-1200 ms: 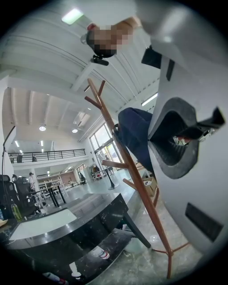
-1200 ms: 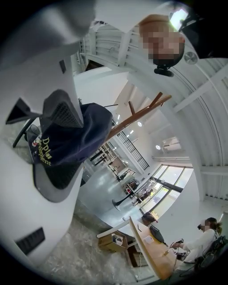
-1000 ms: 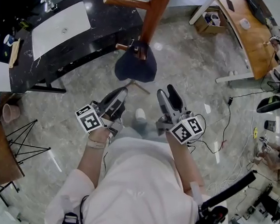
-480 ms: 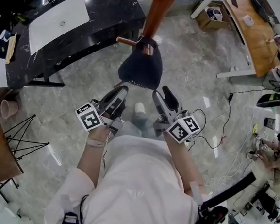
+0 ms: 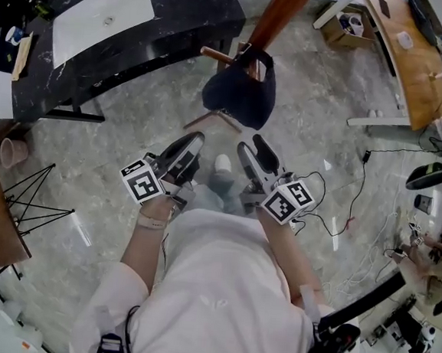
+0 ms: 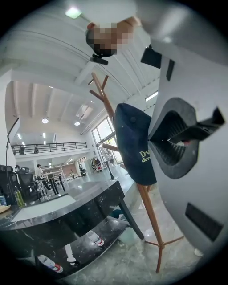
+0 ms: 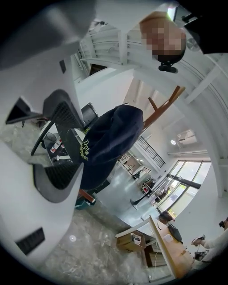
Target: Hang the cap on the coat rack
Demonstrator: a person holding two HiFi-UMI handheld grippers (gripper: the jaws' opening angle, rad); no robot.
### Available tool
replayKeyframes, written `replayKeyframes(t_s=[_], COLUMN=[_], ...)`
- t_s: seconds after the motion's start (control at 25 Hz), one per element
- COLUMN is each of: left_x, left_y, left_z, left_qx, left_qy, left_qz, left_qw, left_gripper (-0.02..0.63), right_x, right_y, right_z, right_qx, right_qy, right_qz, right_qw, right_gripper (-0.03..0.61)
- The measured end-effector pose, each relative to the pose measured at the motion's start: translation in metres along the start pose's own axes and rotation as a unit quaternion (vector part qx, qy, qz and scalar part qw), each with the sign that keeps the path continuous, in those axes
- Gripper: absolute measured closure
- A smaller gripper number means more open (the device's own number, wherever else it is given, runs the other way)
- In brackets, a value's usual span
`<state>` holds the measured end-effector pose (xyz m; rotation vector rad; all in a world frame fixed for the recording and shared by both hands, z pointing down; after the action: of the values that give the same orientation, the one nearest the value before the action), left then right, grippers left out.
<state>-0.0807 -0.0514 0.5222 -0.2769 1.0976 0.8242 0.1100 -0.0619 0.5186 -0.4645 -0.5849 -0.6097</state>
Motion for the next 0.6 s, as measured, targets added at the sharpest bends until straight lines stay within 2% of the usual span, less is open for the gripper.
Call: replayKeyframes(t_s=[0.36,0.6], left_x=[0.002,0.015], left_y=[0.056,0.113], left_z=[-0.016,-0.026], left_qx=[0.060,0.130], left_qy=[-0.014,-0.036], left_qz=[-0.051,-0.103], left_qw=[0.9968,0.9856], left_gripper=[0.606,0.606], right_x=[-0.036,-0.080], right_y=[-0.042,-0.080], right_z=[0.024,0.050], right_qx=[-0.060,-0.119], right_qy=[0.011,0.027], right_qz=[-0.071,-0.154], right_qw=[0.996,0.980], right_gripper=[0.353,0.353])
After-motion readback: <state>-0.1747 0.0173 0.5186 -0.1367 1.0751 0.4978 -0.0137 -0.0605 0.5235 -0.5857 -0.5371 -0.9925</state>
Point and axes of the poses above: the fingertips, and each gripper's own axes: y backward along the fingers, x to its right, z out of its underside, the point moved 6 cm from there along y, backward along the fingers, and after that the axes turned 7 degrees about z, right-handed, at the moved point
